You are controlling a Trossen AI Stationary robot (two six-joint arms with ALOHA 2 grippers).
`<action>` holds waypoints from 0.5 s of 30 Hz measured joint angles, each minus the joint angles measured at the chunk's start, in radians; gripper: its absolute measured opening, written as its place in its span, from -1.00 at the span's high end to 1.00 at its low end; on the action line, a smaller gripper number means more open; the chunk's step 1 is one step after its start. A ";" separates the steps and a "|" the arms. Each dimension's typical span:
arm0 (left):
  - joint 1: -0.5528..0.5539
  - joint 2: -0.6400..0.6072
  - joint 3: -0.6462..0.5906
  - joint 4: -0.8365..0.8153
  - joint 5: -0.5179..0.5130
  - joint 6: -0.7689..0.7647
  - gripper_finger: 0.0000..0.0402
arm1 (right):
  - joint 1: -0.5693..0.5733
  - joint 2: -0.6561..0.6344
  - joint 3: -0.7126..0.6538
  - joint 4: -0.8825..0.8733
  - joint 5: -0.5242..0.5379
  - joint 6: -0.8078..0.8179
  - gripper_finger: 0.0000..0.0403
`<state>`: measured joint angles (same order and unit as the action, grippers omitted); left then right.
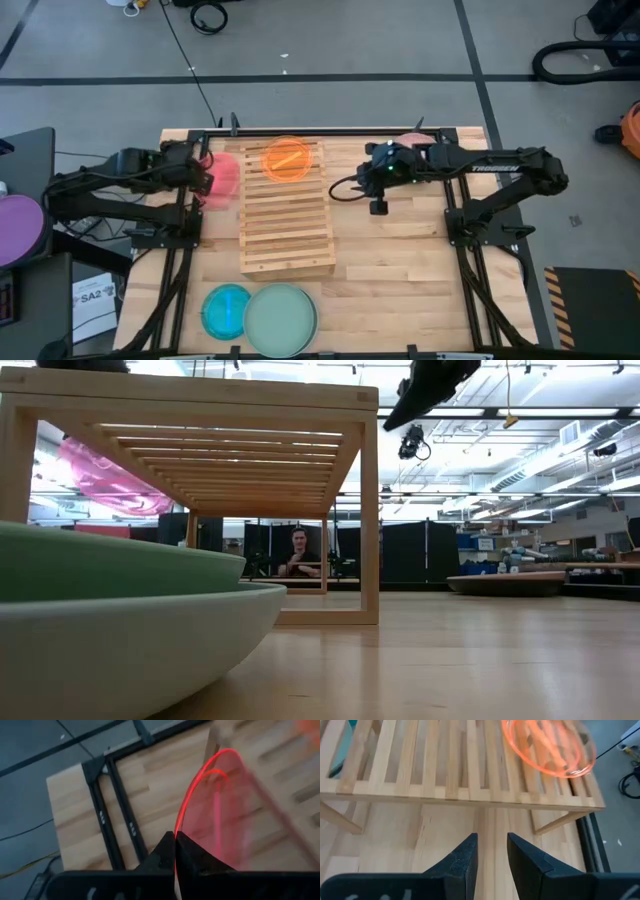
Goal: Place and stack plates onto a shelf
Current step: Stack the pink transparent plate on the orange transparent plate
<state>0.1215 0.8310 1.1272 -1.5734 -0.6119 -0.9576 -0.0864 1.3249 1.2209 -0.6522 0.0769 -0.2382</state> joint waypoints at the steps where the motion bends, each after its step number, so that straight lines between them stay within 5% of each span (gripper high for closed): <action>1: 0.000 0.000 0.018 0.000 -0.004 0.000 0.99 | 0.000 0.009 0.000 0.000 0.000 0.000 0.45; 15: 0.000 0.000 0.216 0.006 -0.024 0.002 0.99 | 0.000 0.136 0.000 0.001 0.000 0.000 0.45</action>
<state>0.1211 0.8310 1.3428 -1.5669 -0.6357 -0.9554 -0.0864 1.4610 1.2209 -0.6516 0.0769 -0.2382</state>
